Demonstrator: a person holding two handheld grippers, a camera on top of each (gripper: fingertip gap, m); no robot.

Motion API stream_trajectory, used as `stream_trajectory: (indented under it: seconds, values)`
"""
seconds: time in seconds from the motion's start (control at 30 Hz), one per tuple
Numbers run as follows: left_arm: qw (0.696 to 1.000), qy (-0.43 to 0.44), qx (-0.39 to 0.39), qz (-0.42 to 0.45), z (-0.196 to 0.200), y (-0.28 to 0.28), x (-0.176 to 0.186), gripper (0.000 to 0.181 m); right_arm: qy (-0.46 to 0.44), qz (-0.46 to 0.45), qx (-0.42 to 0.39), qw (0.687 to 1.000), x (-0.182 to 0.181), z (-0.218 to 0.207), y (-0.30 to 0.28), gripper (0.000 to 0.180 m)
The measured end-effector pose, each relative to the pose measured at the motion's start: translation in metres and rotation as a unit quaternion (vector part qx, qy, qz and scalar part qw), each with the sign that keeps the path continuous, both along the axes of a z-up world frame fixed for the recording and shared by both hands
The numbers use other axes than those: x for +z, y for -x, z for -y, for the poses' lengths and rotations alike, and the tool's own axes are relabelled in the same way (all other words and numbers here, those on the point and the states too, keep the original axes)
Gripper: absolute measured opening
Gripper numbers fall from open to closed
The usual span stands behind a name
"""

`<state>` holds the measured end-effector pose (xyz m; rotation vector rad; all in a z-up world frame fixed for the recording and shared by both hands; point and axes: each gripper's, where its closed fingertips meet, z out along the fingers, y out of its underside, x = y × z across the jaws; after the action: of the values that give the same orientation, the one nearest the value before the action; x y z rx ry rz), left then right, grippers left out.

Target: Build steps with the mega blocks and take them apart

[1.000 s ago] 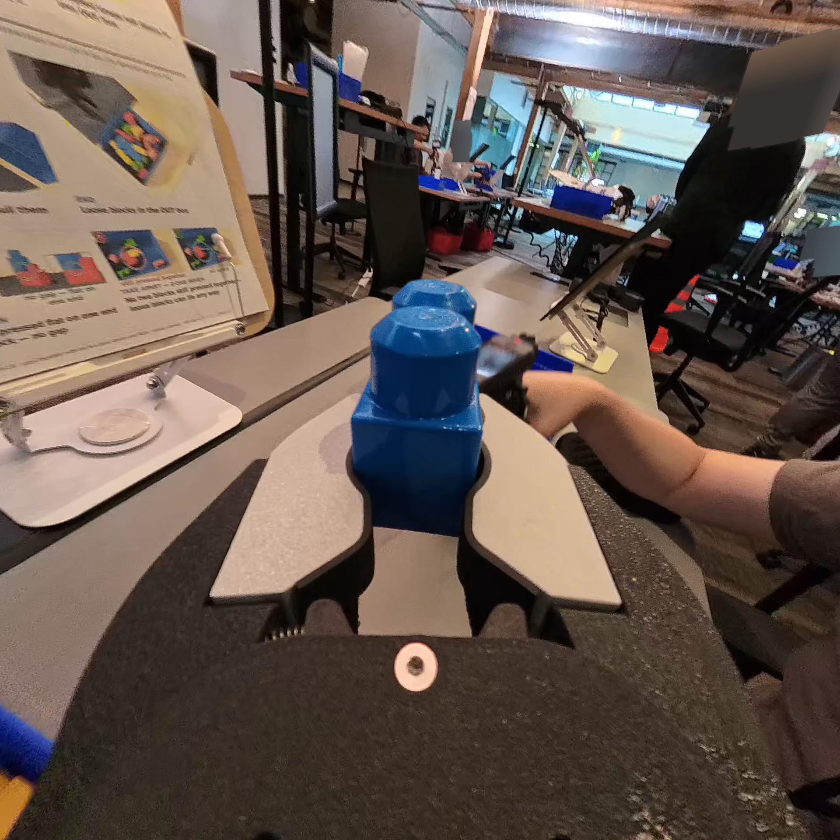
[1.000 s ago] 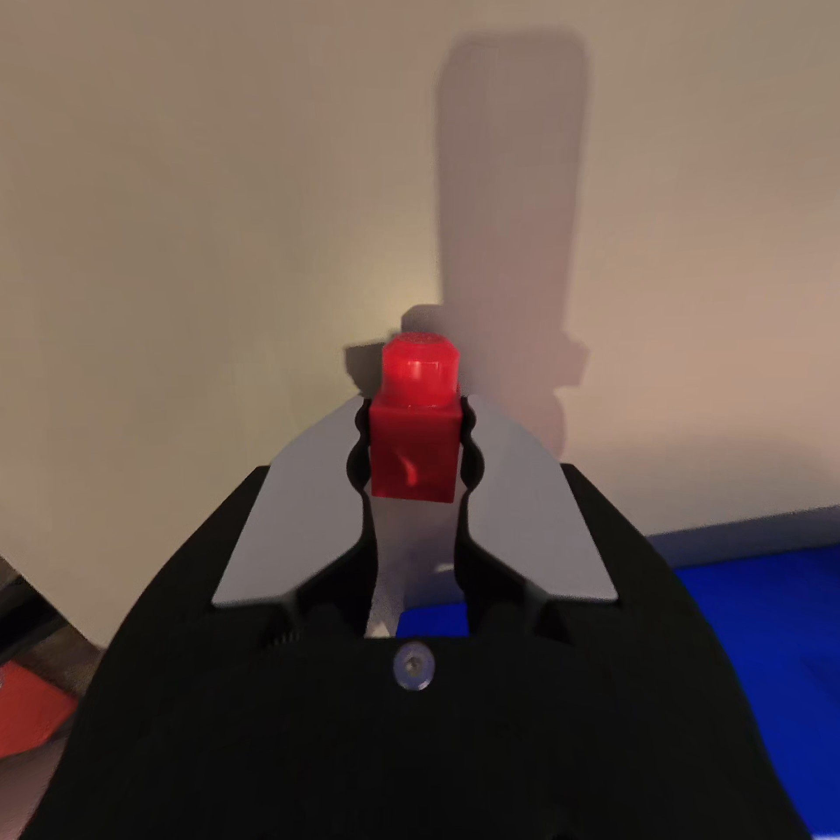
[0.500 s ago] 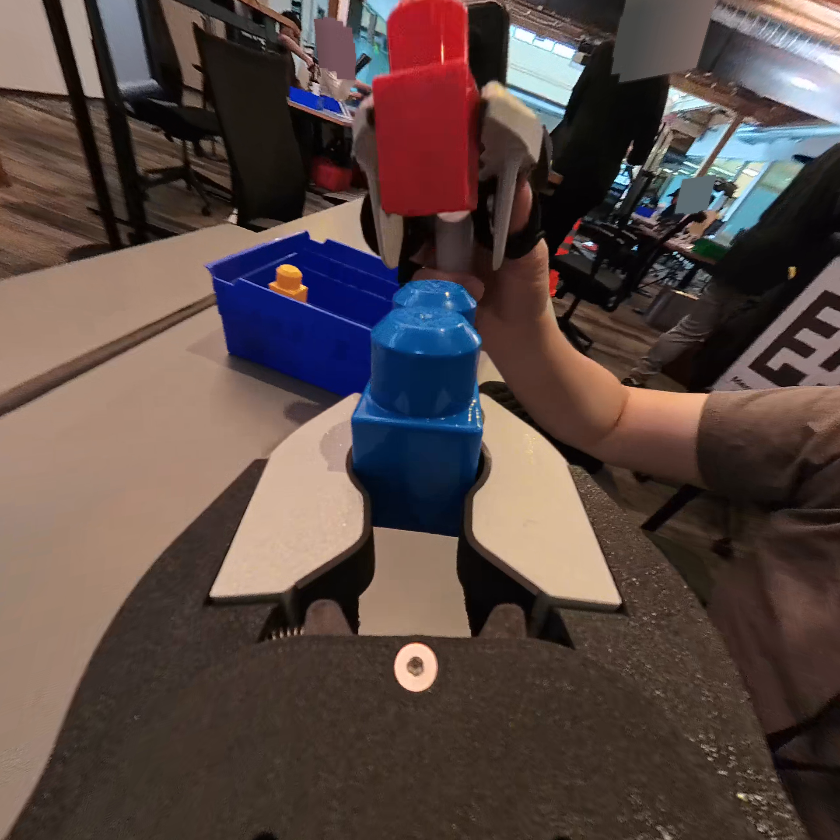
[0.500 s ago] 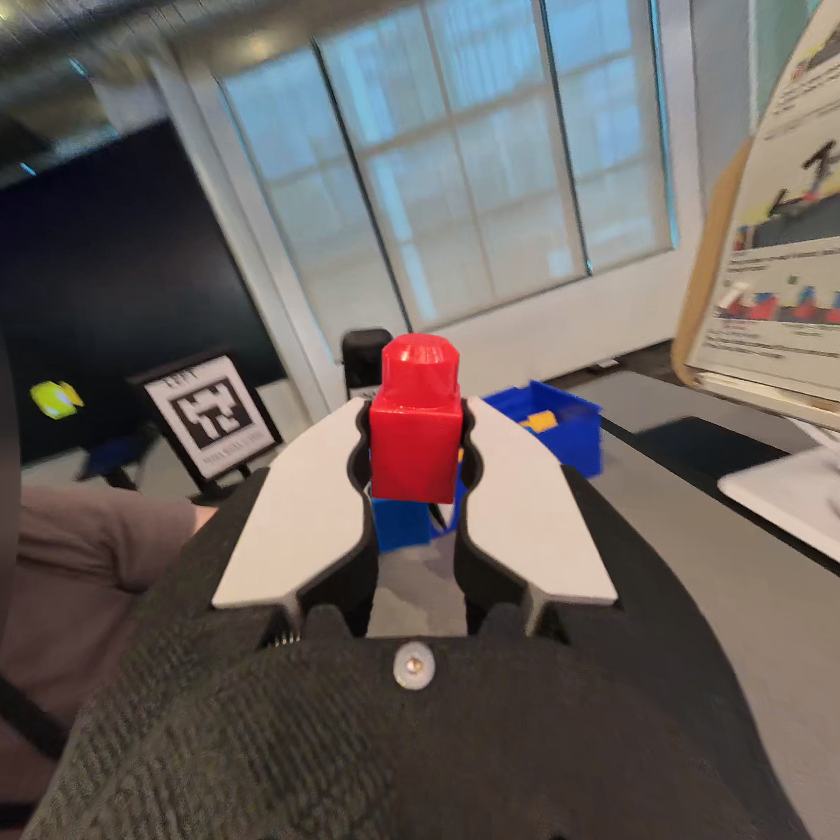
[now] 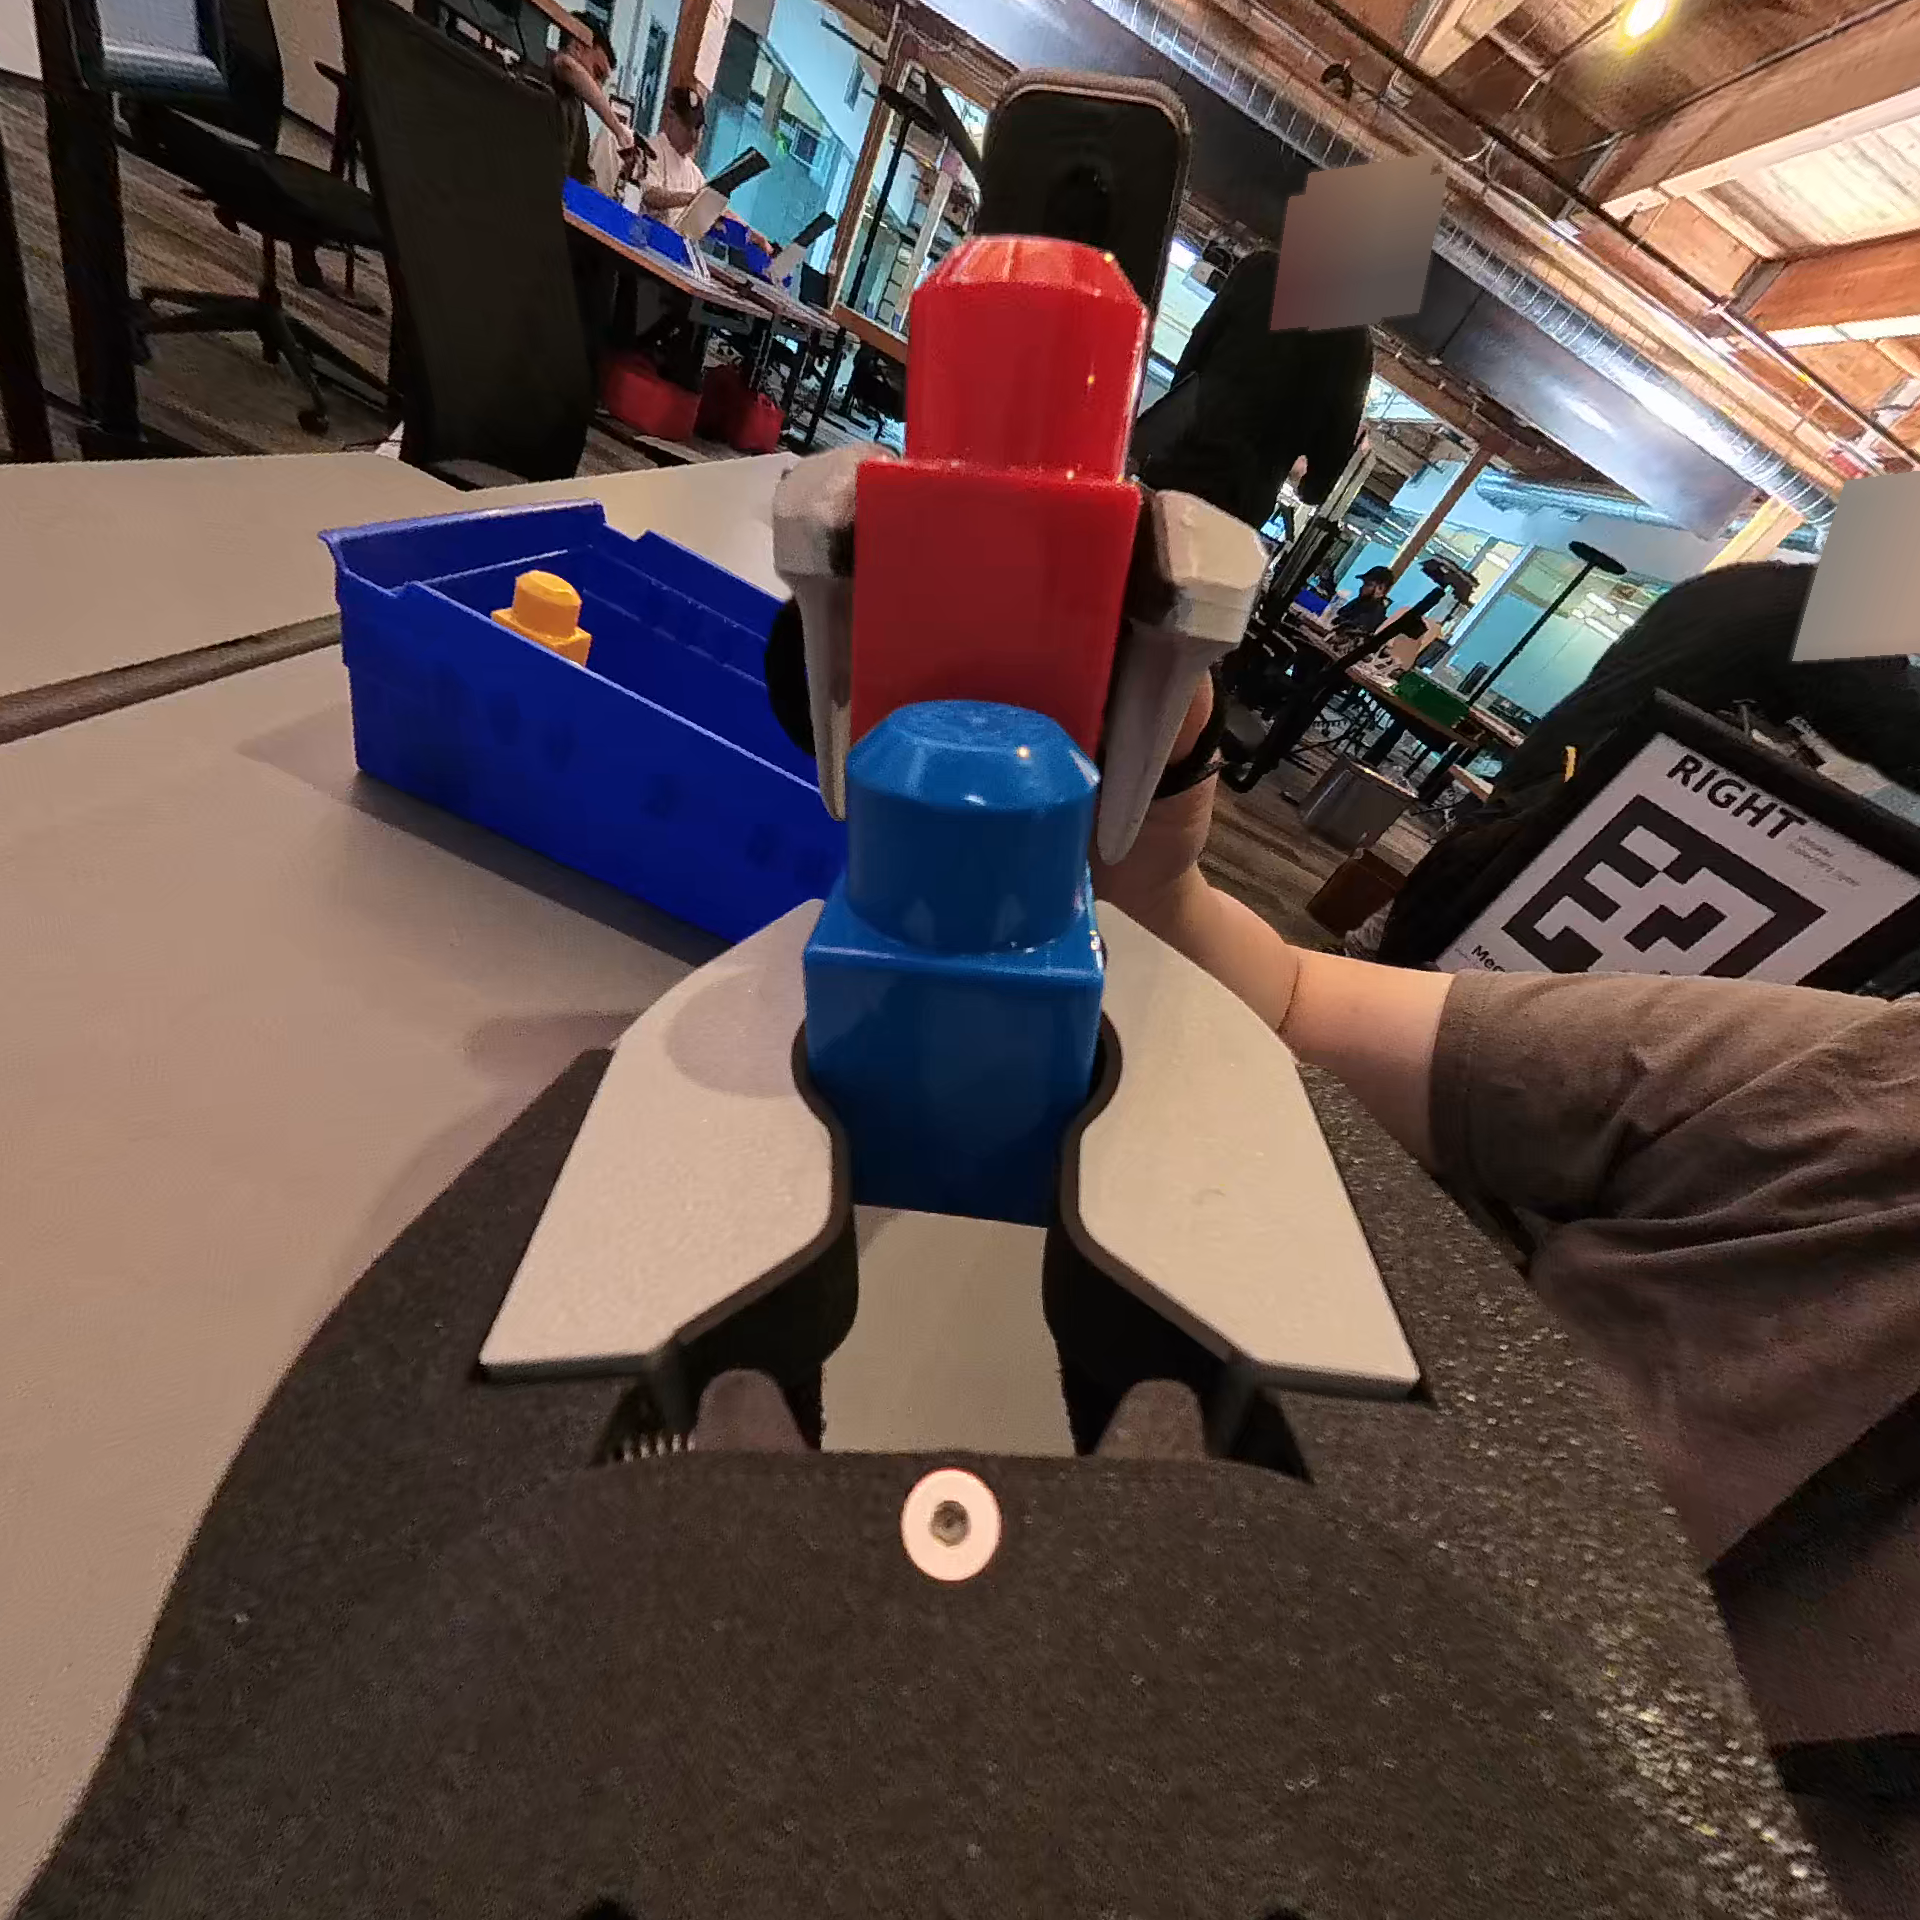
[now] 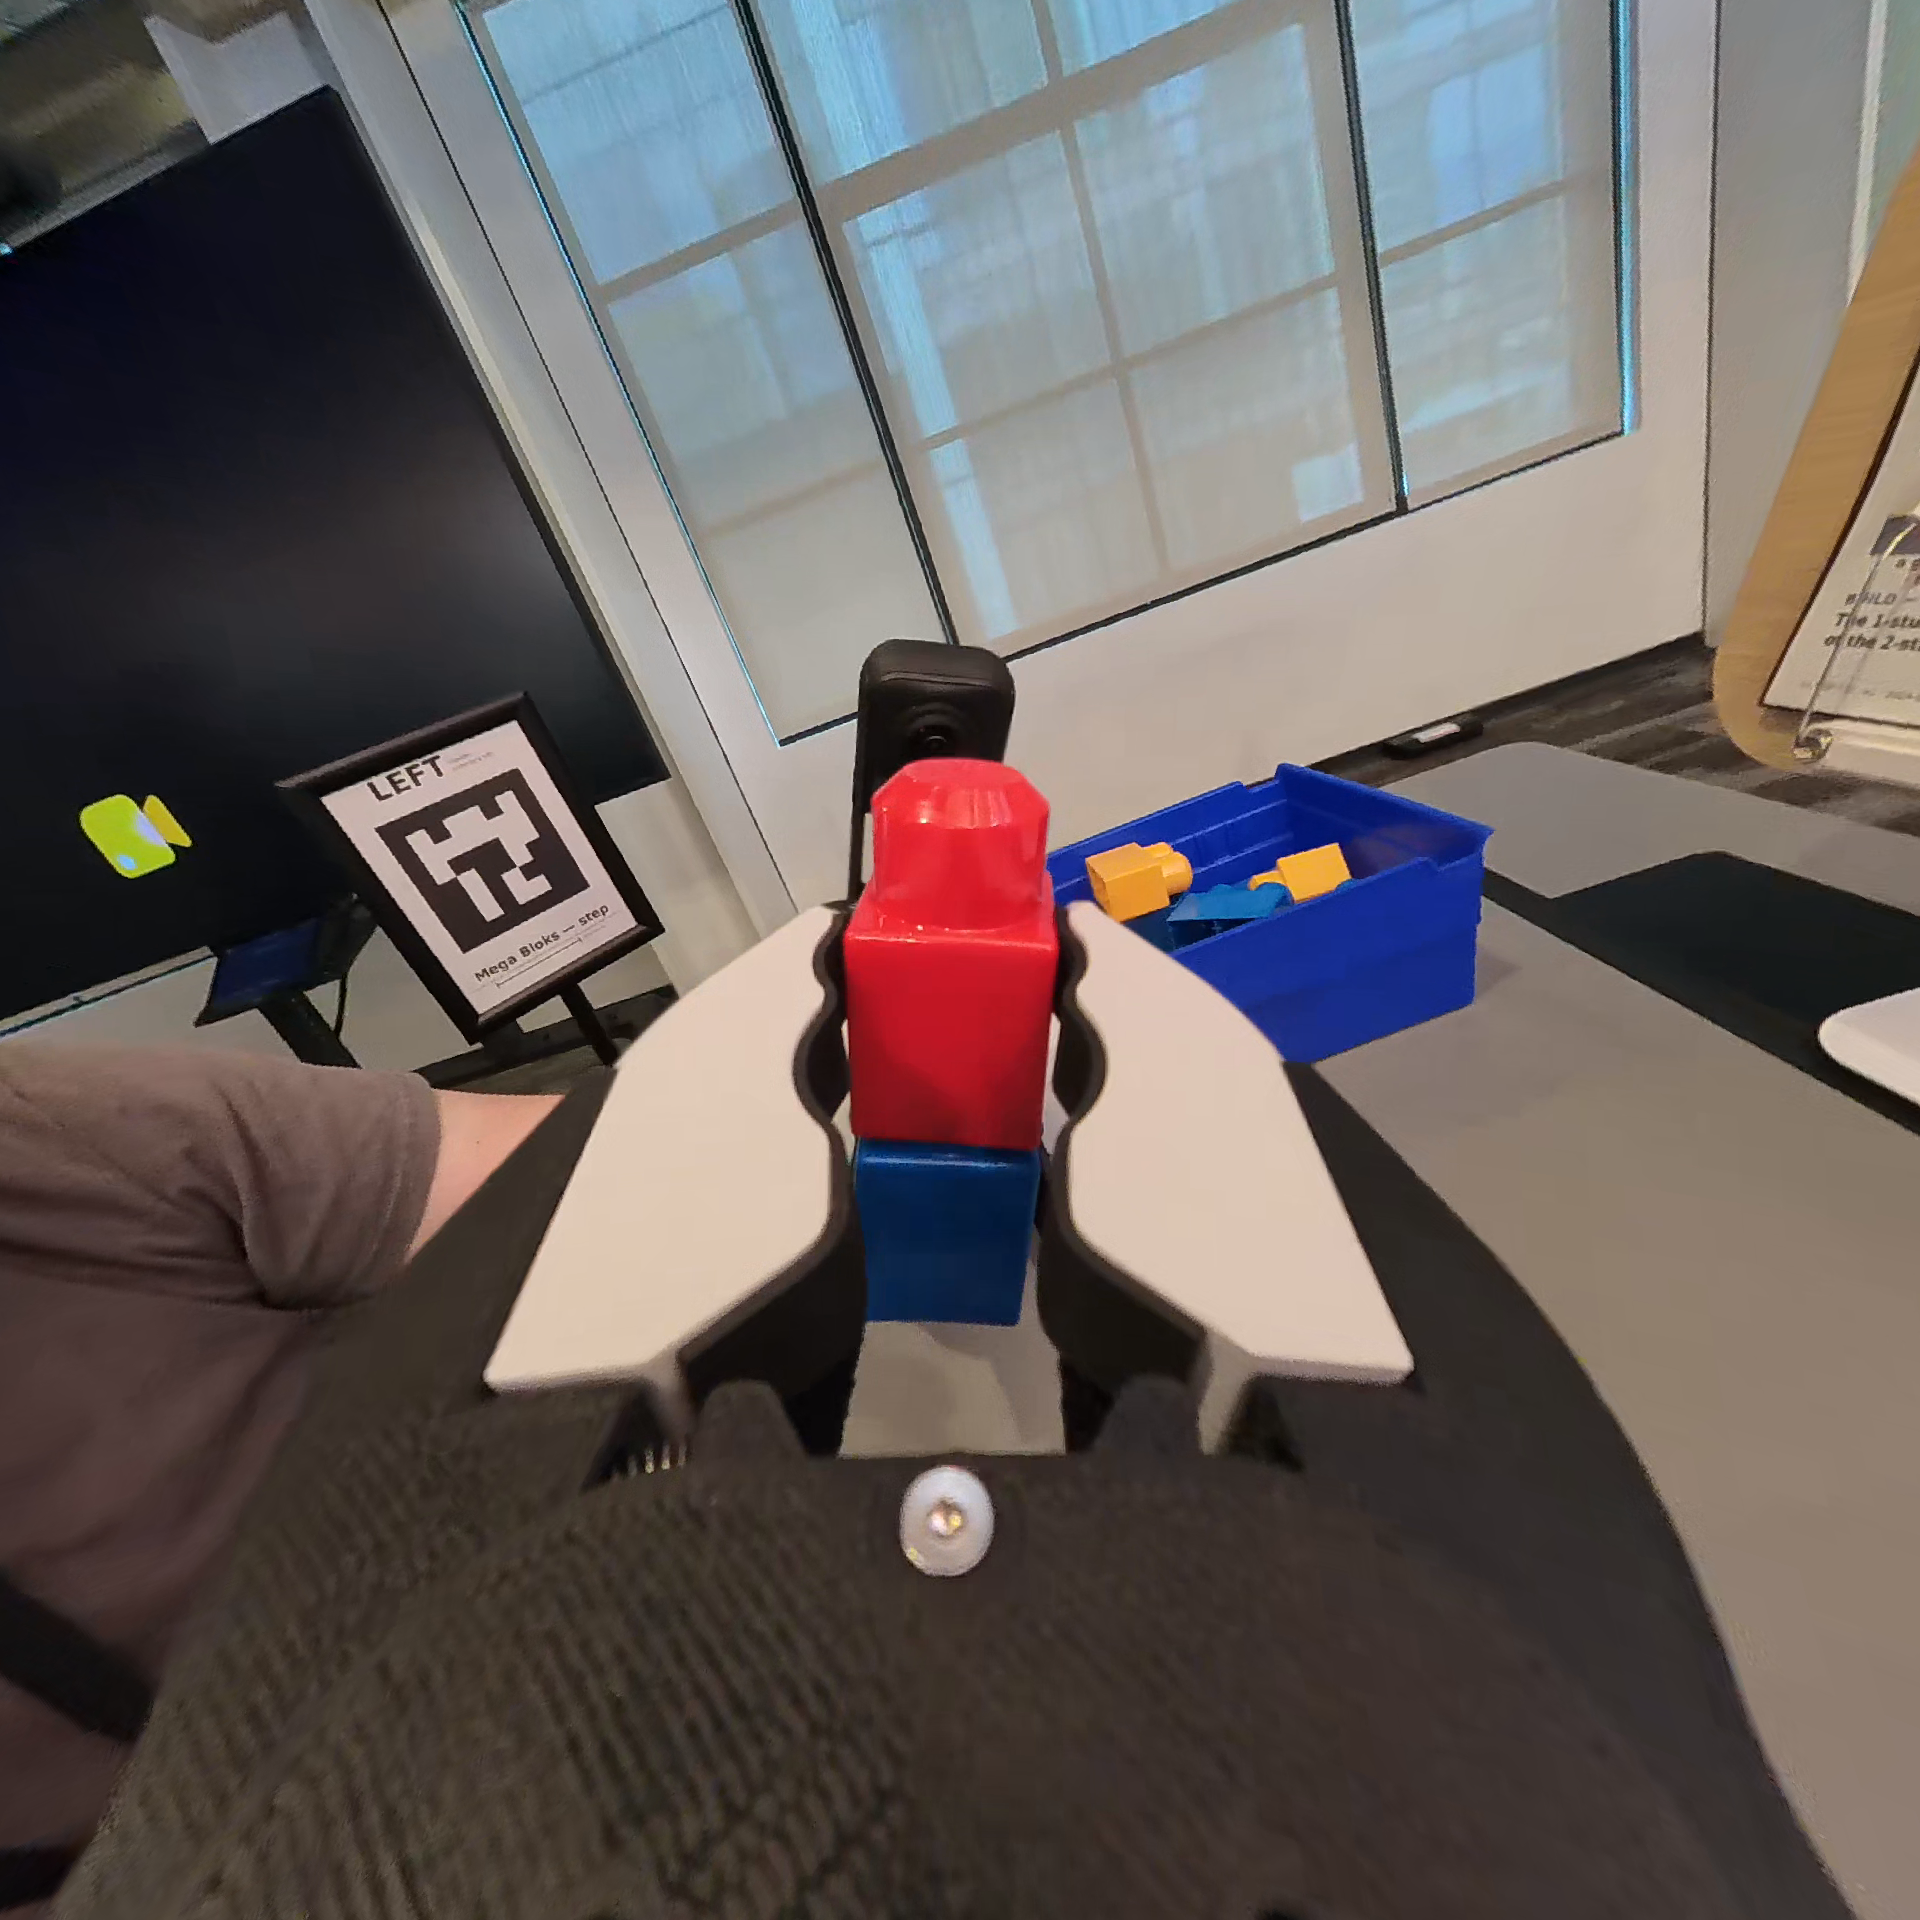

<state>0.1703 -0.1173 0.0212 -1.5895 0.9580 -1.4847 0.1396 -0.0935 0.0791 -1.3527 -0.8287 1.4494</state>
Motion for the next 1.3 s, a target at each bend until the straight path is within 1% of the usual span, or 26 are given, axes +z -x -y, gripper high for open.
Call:
stream_trajectory:
  seconds: [0.27,0.6,0.8,0.9,0.97,1.03,1.1,1.13,1.17,1.23,1.3]
  values:
    - [1.0,0.005,-0.016,0.014,0.004,0.003,0.005,0.04,0.019,-0.024,0.025,0.999,0.0,0.005,0.003,0.038]
    - [1.0,0.0,-0.004,-0.002,0.001,0.005,0.005,0.04,0.006,-0.03,0.008,0.999,-0.001,0.004,0.003,0.038]
    - [1.0,0.003,-0.016,-0.003,0.002,0.005,0.004,0.04,0.0,-0.027,0.004,1.0,-0.001,0.003,0.003,0.038]
    - [0.999,-0.019,-0.021,-0.018,0.004,0.005,0.006,0.041,-0.039,0.018,0.01,0.999,0.0,0.007,0.001,0.038]
    - [0.999,-0.035,-0.014,-0.03,0.003,0.007,0.005,0.041,-0.056,0.046,0.017,0.997,0.007,0.011,-0.006,0.047]
    - [0.999,-0.039,-0.012,-0.033,0.002,0.008,0.004,0.041,-0.05,0.07,0.019,0.996,0.009,0.011,-0.013,0.049]
    - [0.998,-0.037,-0.017,-0.036,0.003,0.006,0.001,0.041,-0.028,0.109,0.027,0.993,0.0,0.011,-0.014,0.051]
    - [0.998,-0.039,-0.021,-0.042,0.004,0.005,-0.001,0.041,-0.015,0.127,0.034,0.991,-0.007,0.012,-0.012,0.056]
    - [0.998,-0.042,-0.026,-0.05,0.005,0.004,-0.004,0.041,-0.006,0.141,0.042,0.989,-0.013,0.013,-0.01,0.057]
    - [0.995,-0.053,-0.039,-0.074,0.009,0.003,-0.01,0.041,-0.001,0.166,0.057,0.984,-0.022,0.015,-0.007,0.056]
    - [0.992,-0.073,-0.039,-0.096,0.01,0.003,-0.015,0.041,-0.012,0.186,0.074,0.98,-0.028,0.02,-0.007,0.037]
